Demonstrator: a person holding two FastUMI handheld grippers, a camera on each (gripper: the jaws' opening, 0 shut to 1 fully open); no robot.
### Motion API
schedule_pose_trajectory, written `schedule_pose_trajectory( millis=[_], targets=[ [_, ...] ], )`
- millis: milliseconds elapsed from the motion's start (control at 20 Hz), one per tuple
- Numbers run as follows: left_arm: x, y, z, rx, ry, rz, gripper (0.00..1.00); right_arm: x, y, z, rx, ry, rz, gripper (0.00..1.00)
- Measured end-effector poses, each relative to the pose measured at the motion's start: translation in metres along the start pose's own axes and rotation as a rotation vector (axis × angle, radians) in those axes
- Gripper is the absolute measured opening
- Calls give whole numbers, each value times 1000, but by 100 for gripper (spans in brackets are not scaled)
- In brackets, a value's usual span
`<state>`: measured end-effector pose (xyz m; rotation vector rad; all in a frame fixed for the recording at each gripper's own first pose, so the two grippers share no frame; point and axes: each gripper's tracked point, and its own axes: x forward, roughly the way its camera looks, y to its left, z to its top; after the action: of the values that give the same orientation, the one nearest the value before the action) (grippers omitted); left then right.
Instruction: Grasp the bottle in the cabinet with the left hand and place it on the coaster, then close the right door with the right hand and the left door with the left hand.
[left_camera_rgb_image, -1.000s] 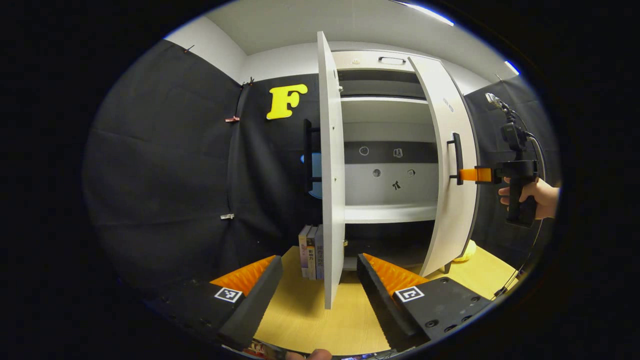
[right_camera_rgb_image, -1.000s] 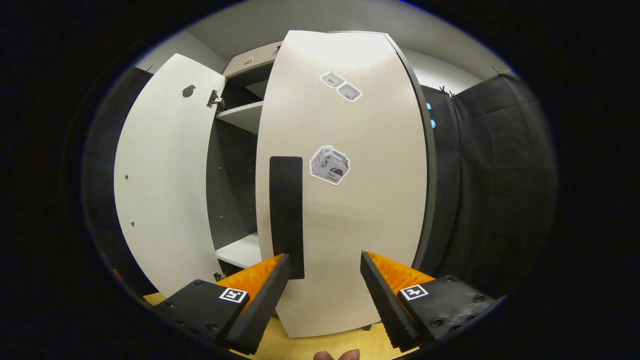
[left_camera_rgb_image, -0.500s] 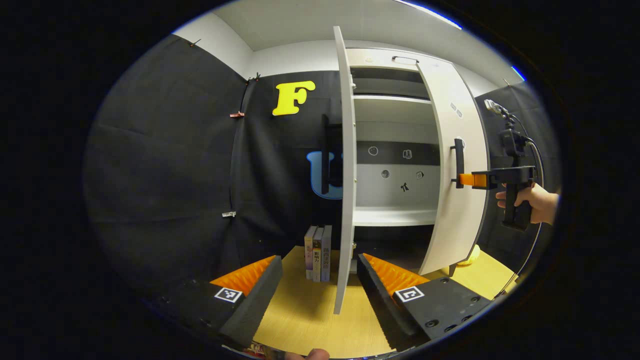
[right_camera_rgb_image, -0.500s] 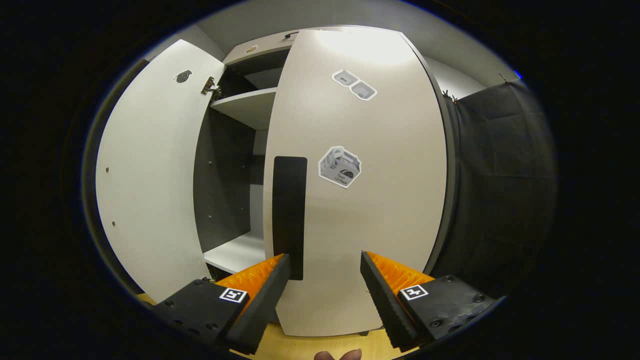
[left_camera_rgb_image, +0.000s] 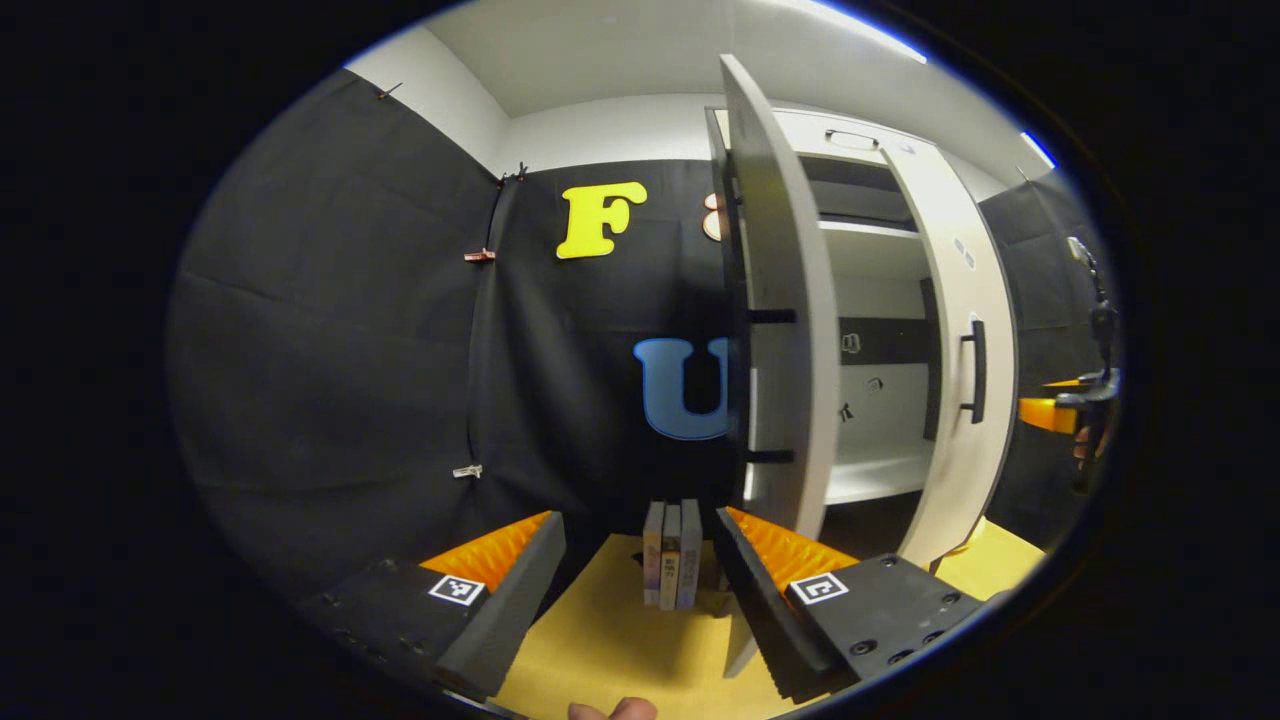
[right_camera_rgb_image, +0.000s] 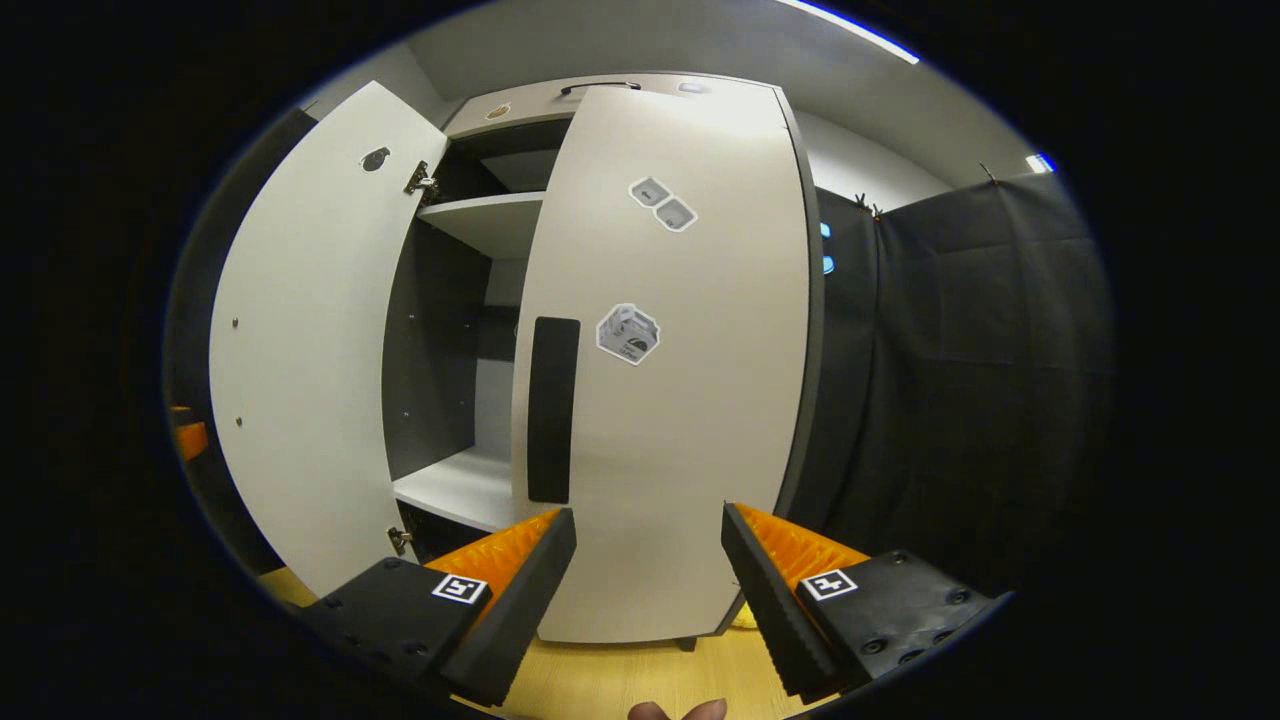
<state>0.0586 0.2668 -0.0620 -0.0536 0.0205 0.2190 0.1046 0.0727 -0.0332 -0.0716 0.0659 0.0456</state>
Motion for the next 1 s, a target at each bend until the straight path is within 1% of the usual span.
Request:
schedule_pose_trajectory(
  millis=[150,300,400,450,500,600,700,750,800,1000],
  targets=[
    [25,-3,10,30,-11,-18,95,-27,-21,-3,-16,11,-47,98],
    [39,-15,18,47,-20,-47,95,-49,-38,-1,-7,14,-86,98],
    [43,-16,20,62,-31,-19,95,-56,-51,-2,-3,19,-109,98],
    [41,-16,20,56,-36,-4,92,-61,-59,-3,-7,22,-123,98],
    [39,-19,19,33,-28,-3,92,-66,-67,-5,-14,25,-136,98],
    [33,-31,16,-14,-12,-20,93,-75,-79,-10,-24,33,-145,98],
    [27,-40,15,3,-7,-33,93,-80,-86,-17,-31,43,-141,98],
    [26,-45,16,10,-4,-39,92,-80,-90,-18,-32,43,-138,98],
    [24,-56,17,6,2,-49,94,-80,-93,-19,-33,47,-135,98],
    [12,-101,17,-7,15,-108,94,-79,-106,-19,-20,48,-133,98]
  ],
)
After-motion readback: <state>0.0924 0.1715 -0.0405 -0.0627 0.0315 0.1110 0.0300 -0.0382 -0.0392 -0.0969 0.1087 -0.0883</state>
